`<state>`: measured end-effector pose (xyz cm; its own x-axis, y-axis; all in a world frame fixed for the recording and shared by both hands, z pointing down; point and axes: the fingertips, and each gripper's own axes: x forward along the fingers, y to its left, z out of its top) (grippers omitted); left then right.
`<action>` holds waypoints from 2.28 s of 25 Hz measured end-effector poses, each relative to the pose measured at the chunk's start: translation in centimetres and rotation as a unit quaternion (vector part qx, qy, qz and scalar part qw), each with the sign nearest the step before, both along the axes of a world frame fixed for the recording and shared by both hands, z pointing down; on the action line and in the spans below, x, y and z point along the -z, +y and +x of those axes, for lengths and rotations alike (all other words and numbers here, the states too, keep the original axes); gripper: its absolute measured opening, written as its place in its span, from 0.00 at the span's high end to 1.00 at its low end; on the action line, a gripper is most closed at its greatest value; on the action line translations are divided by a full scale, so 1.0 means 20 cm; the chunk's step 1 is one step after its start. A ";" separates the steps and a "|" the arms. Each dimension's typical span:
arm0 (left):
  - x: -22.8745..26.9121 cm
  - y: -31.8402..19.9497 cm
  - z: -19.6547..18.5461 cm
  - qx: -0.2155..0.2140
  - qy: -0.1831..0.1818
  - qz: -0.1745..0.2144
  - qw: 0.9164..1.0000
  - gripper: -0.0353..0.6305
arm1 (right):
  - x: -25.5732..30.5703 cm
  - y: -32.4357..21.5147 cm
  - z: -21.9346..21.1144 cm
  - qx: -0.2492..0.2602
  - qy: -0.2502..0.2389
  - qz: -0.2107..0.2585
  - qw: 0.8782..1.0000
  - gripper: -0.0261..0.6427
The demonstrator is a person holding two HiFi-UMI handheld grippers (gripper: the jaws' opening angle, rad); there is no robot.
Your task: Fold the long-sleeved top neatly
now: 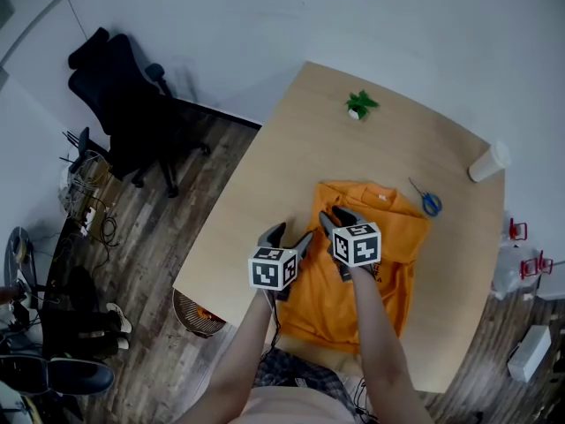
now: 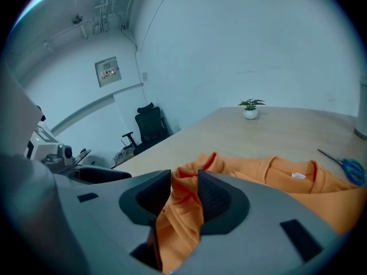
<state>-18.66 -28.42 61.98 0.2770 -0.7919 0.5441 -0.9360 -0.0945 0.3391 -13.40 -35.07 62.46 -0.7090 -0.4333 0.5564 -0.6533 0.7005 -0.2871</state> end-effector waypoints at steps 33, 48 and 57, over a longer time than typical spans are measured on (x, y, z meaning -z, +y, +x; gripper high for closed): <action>-0.06 -0.70 0.43 -0.411 -0.238 -0.071 0.877 0.43 | 0.04 -0.38 1.24 0.067 0.225 0.064 0.970 0.51; -0.36 -0.78 0.39 -0.485 -0.252 -0.195 0.815 0.44 | -0.29 -0.48 1.21 0.191 0.261 -0.025 0.946 0.50; -0.39 -0.73 0.42 -0.487 -0.238 -0.203 0.816 0.53 | -0.34 -0.46 1.20 0.175 0.239 -0.070 0.953 0.55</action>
<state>-10.34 -43.11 69.86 0.3489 -0.0504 0.9358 -0.5187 -0.8420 0.1481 10.56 -44.30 69.24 -0.4481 -0.1144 0.8867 -0.4665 0.8760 -0.1227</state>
